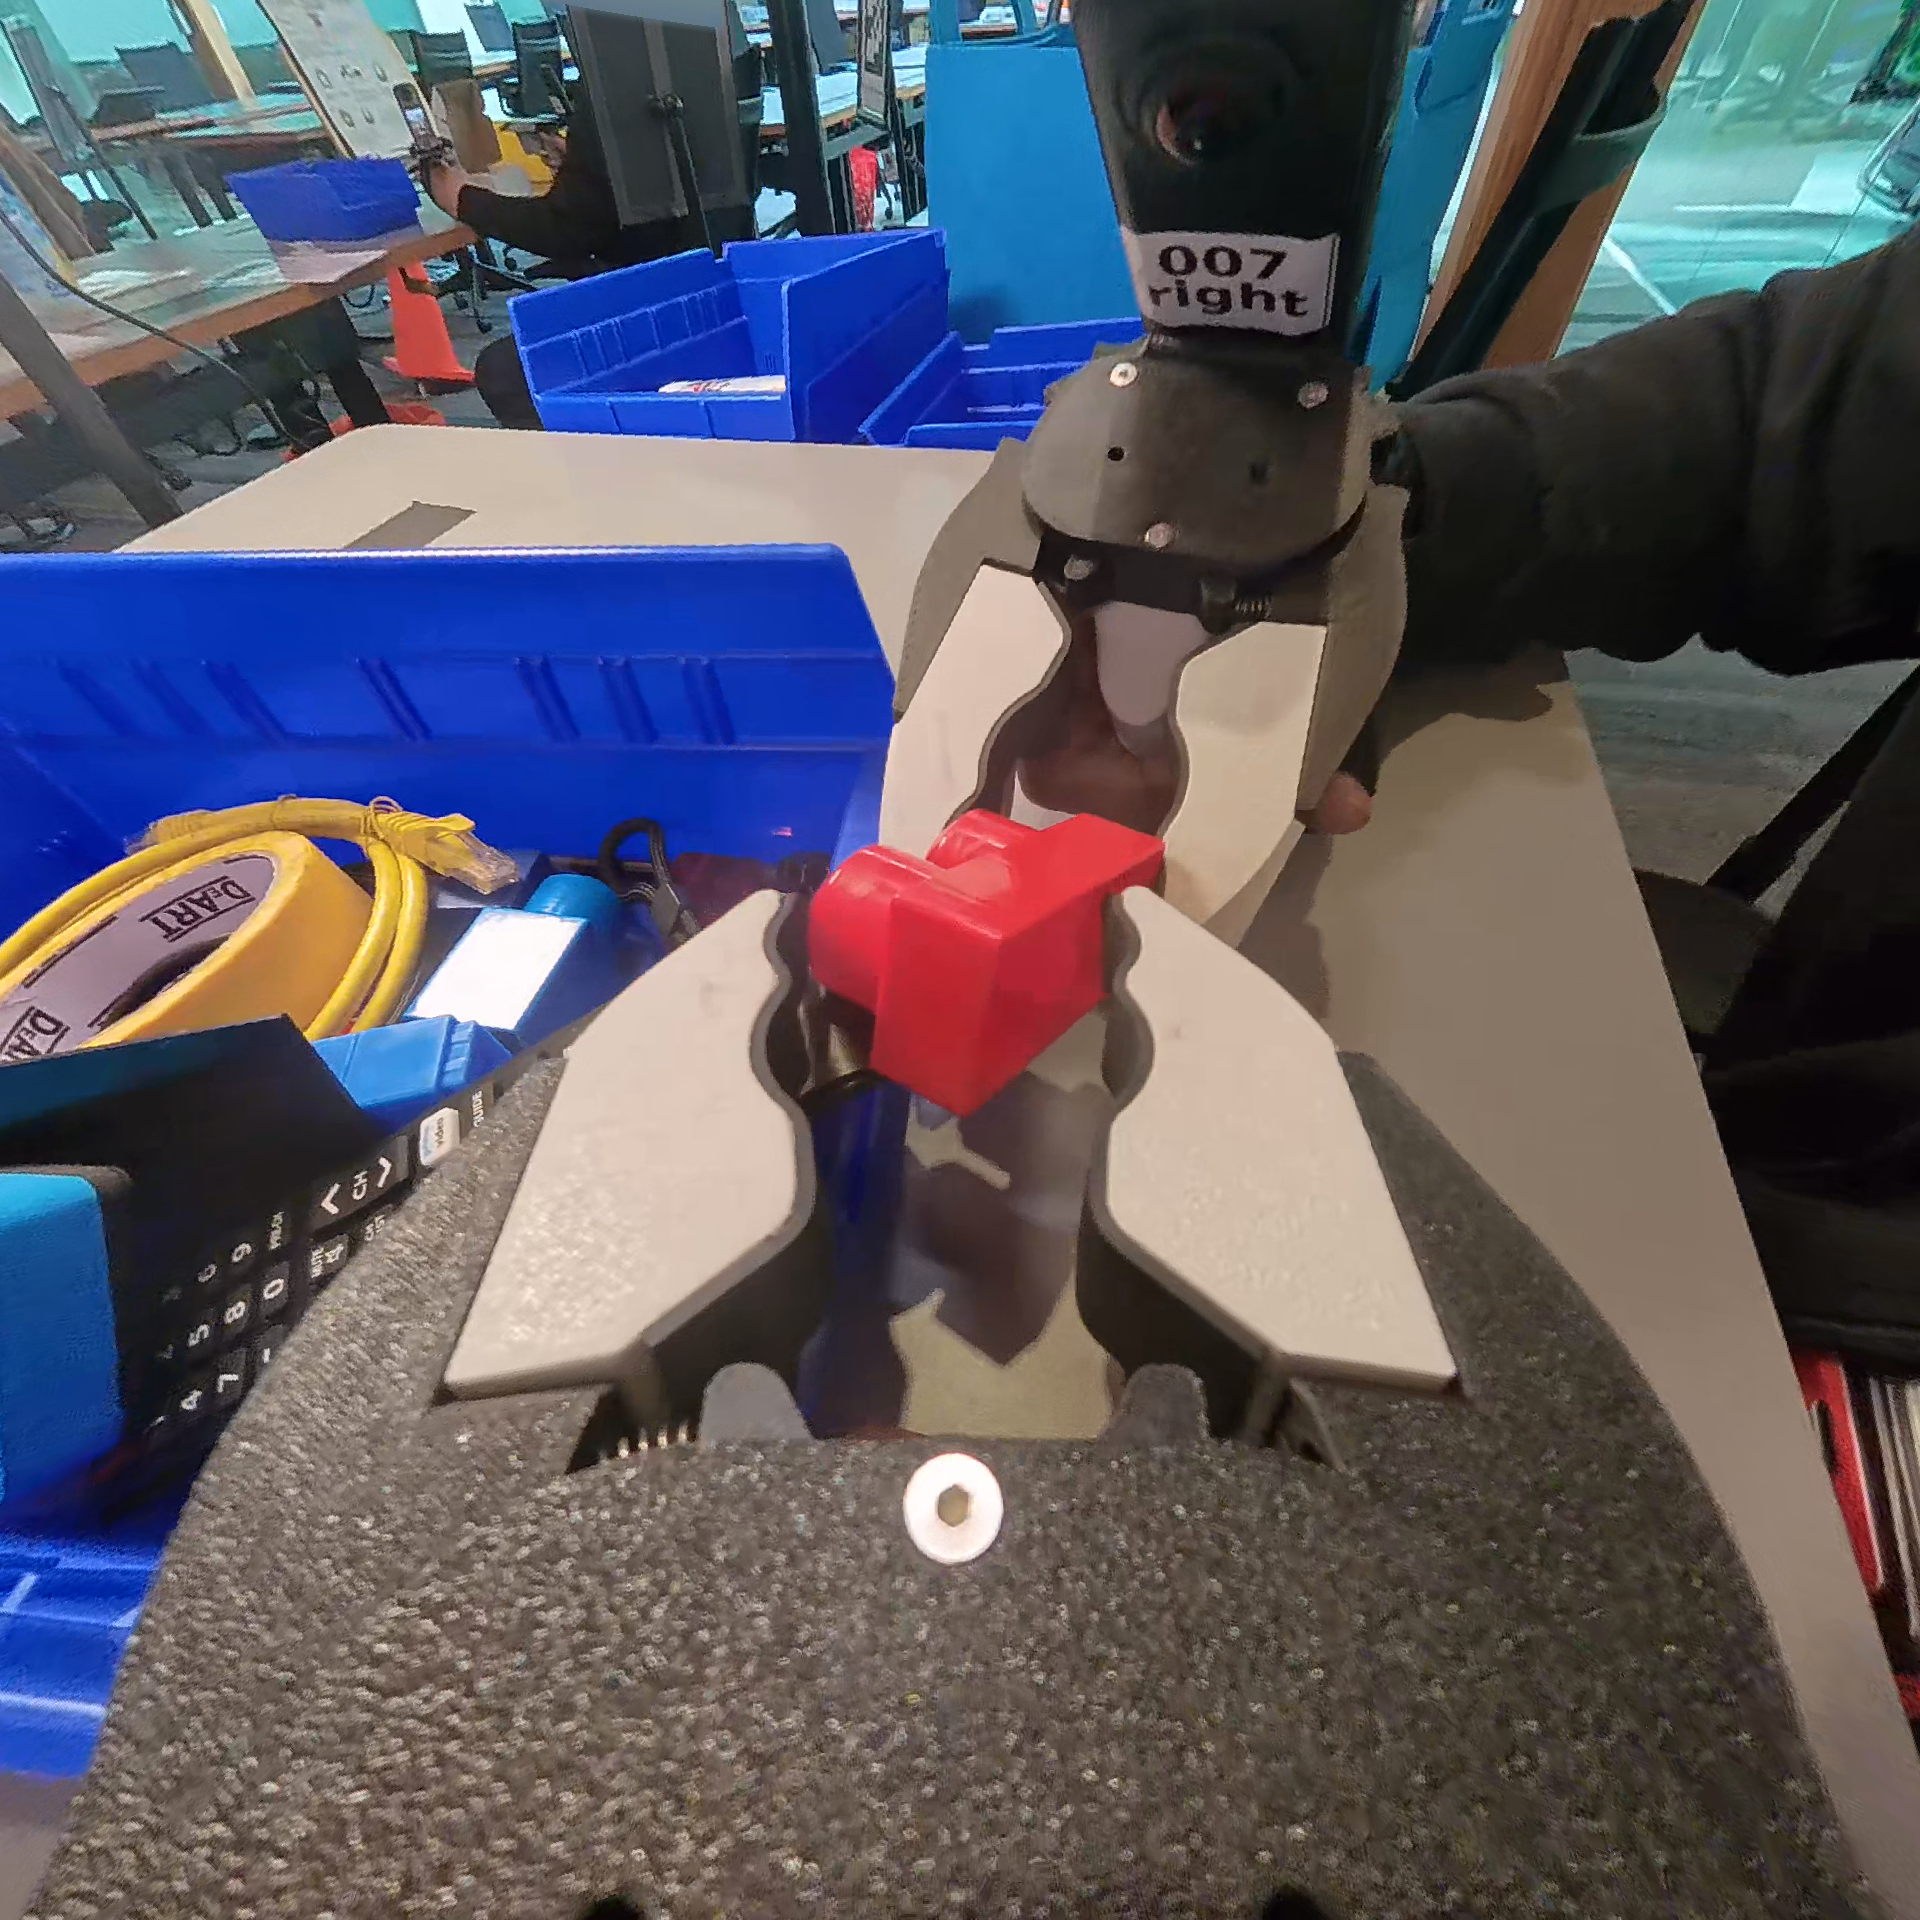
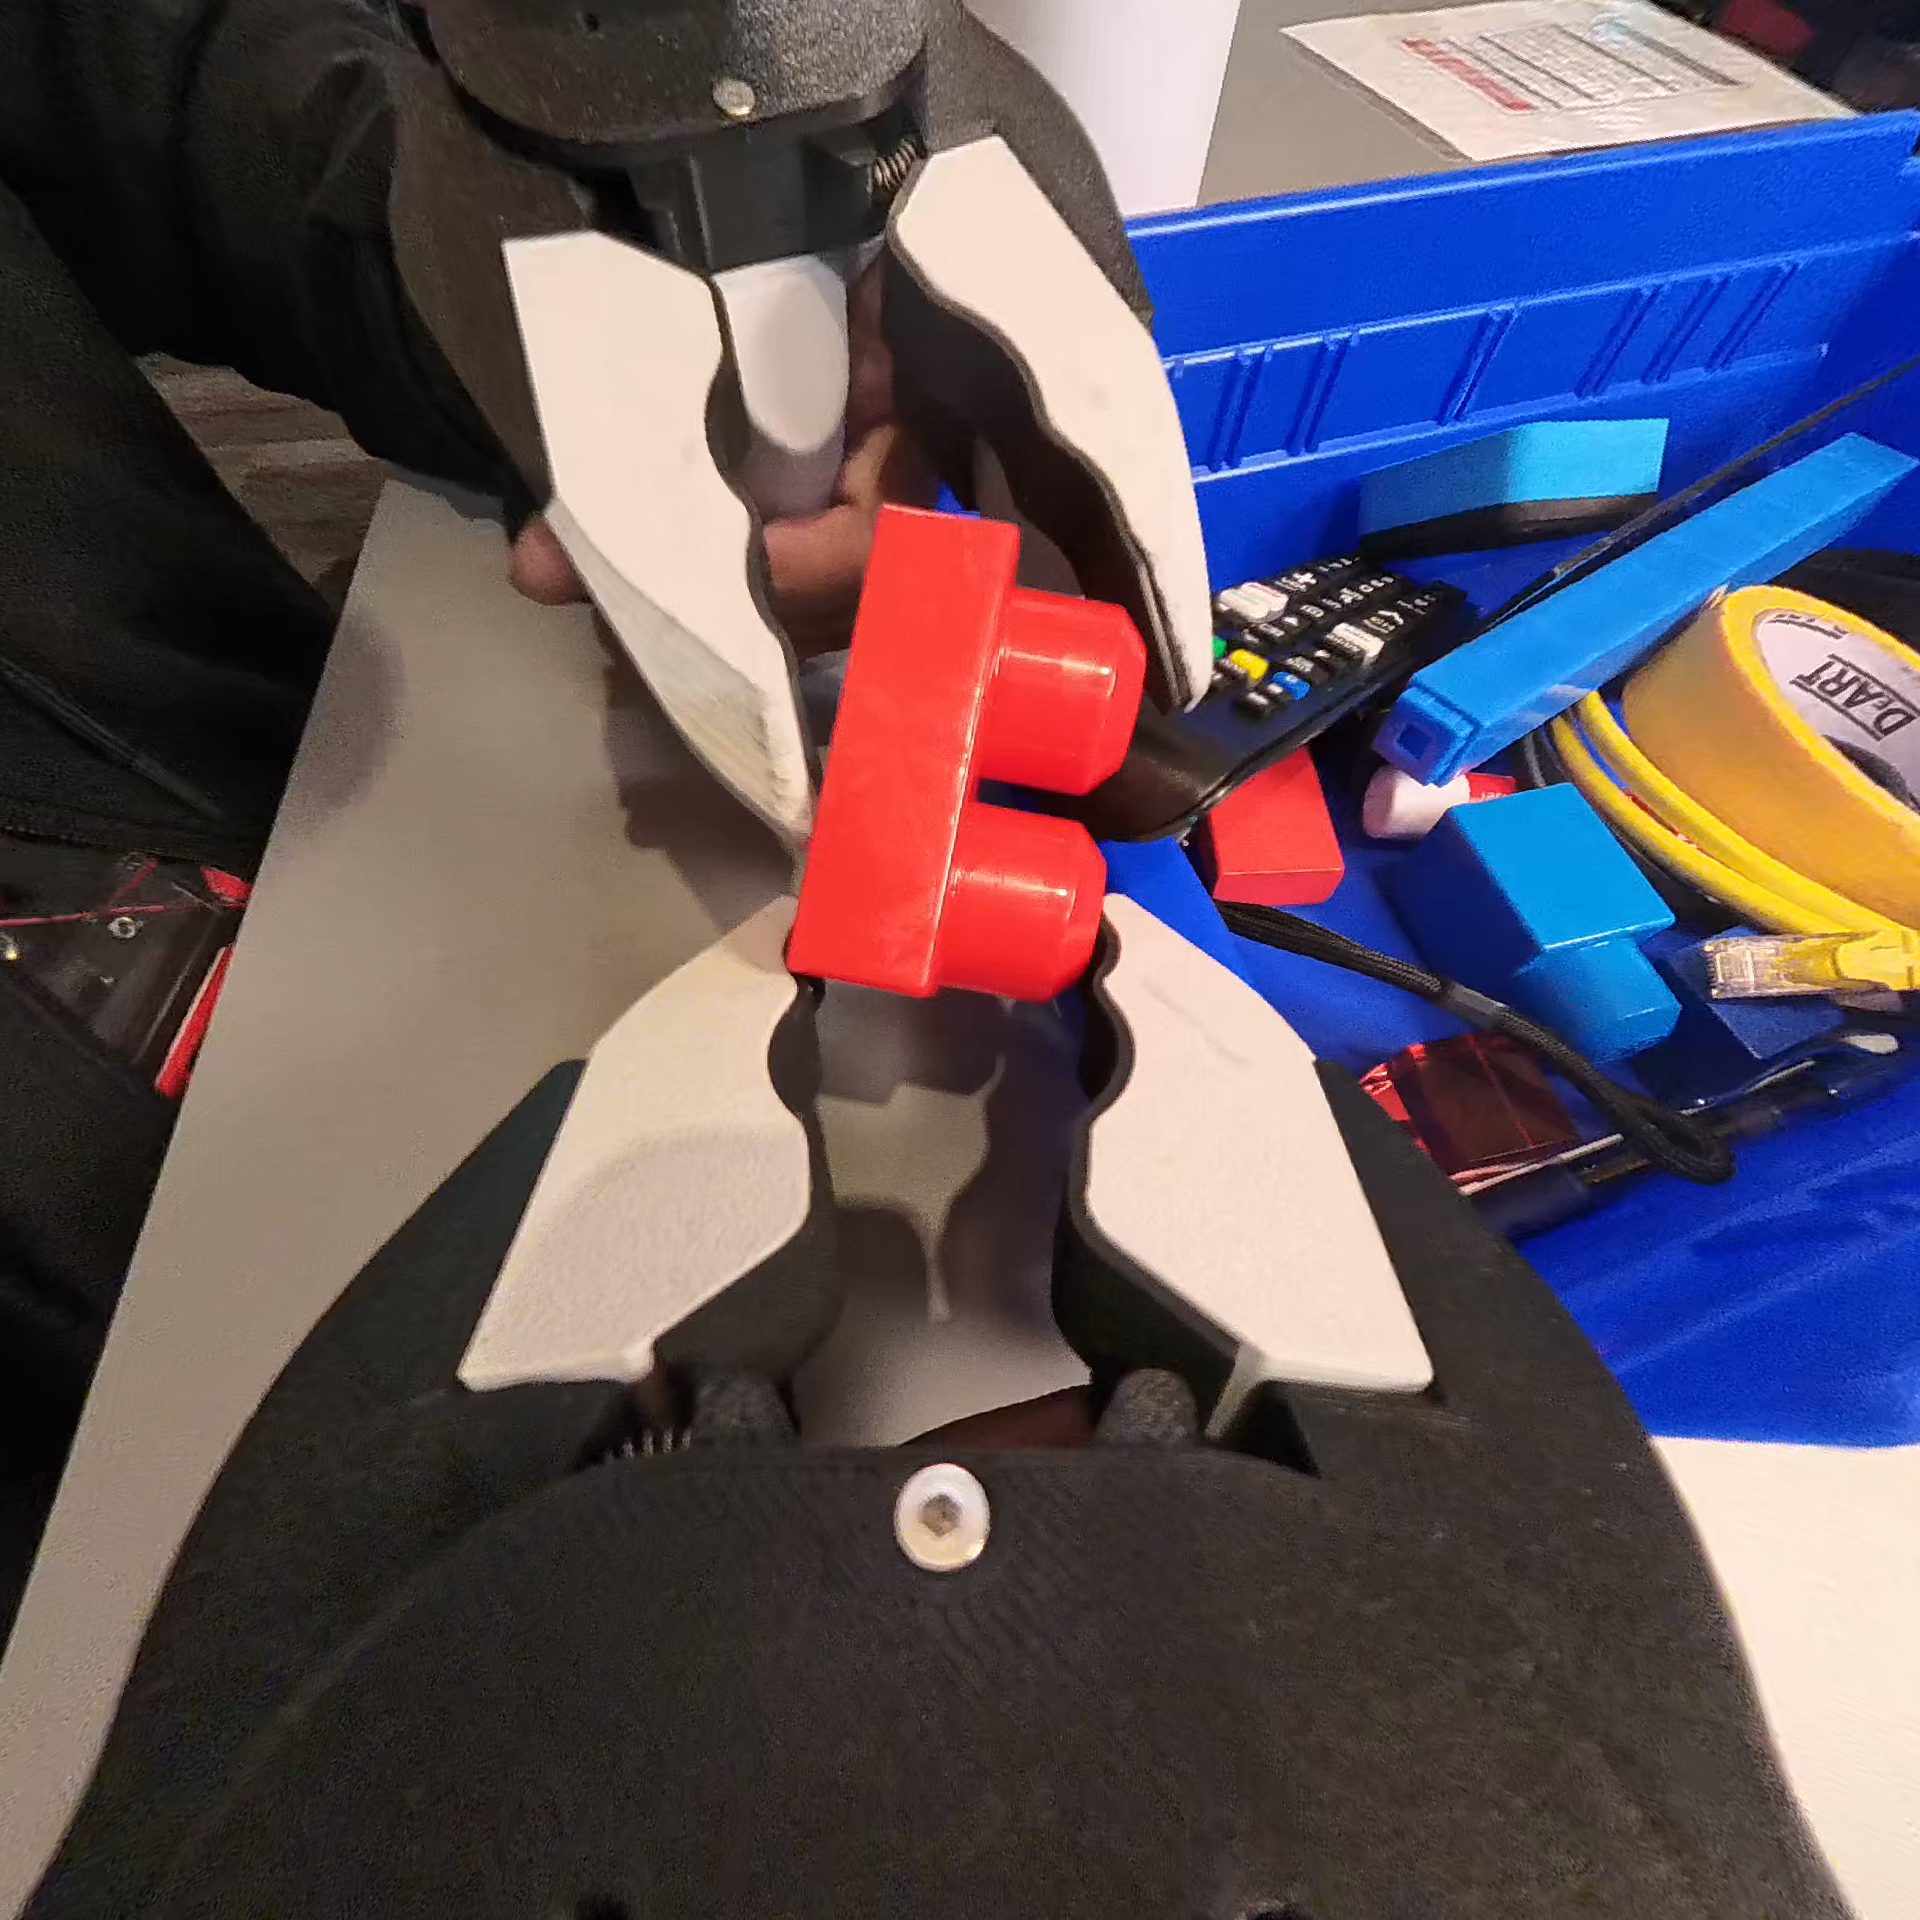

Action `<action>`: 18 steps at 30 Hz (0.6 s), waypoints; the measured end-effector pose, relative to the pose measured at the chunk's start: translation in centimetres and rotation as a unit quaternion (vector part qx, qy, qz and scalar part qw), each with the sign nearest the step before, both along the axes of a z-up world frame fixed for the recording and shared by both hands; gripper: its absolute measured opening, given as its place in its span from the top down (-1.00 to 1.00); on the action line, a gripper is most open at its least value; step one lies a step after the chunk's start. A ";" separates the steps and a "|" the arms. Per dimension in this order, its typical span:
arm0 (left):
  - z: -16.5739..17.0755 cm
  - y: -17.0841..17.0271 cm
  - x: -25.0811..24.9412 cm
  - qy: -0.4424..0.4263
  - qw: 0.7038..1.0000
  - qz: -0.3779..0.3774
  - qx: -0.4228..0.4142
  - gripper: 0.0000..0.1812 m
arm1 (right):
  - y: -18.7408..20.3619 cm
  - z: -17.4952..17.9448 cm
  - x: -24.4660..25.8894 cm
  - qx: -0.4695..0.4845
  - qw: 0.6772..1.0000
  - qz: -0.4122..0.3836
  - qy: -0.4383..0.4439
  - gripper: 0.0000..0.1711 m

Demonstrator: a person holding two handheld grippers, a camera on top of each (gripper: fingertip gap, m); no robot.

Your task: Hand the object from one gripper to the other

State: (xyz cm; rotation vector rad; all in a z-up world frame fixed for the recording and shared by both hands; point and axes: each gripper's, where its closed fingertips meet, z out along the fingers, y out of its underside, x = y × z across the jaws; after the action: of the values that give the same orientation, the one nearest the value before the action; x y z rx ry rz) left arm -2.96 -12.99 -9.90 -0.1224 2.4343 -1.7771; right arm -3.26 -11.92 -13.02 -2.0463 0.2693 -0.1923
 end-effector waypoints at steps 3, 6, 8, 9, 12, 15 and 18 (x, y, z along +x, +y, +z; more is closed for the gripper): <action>-0.2 0.2 -0.3 -0.021 1.000 -0.012 0.011 0.43 | 0.0 0.0 -0.3 0.001 1.000 0.013 -0.005 0.45; -0.3 0.2 -0.4 -0.030 0.999 -0.019 0.017 0.44 | -0.1 -0.1 -0.4 -0.004 1.000 0.019 -0.008 0.45; -0.3 0.2 -0.5 -0.029 0.999 -0.021 0.013 0.44 | 0.0 -0.2 -0.5 -0.005 1.000 0.023 -0.005 0.45; -0.4 0.2 -0.5 -0.030 0.999 -0.022 0.012 0.44 | 0.0 -0.2 -0.6 -0.006 1.000 0.024 -0.005 0.44; -0.4 0.3 -0.6 -0.036 0.999 -0.024 0.008 0.45 | 0.0 -0.4 -0.6 -0.014 1.000 0.026 -0.006 0.44; -0.5 0.3 -0.6 -0.032 0.999 -0.024 0.007 0.44 | 0.1 -0.6 -0.7 -0.021 0.999 0.028 -0.004 0.44; -0.6 0.3 -0.6 -0.041 0.999 -0.026 0.008 0.44 | 0.0 -0.7 -0.7 -0.025 0.999 0.029 -0.005 0.44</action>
State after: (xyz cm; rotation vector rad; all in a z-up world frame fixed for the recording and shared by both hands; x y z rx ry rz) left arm -3.61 -12.68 -10.49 0.0153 2.4157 -1.7476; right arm -3.97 -11.89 -13.75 -2.1003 0.2000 -0.1755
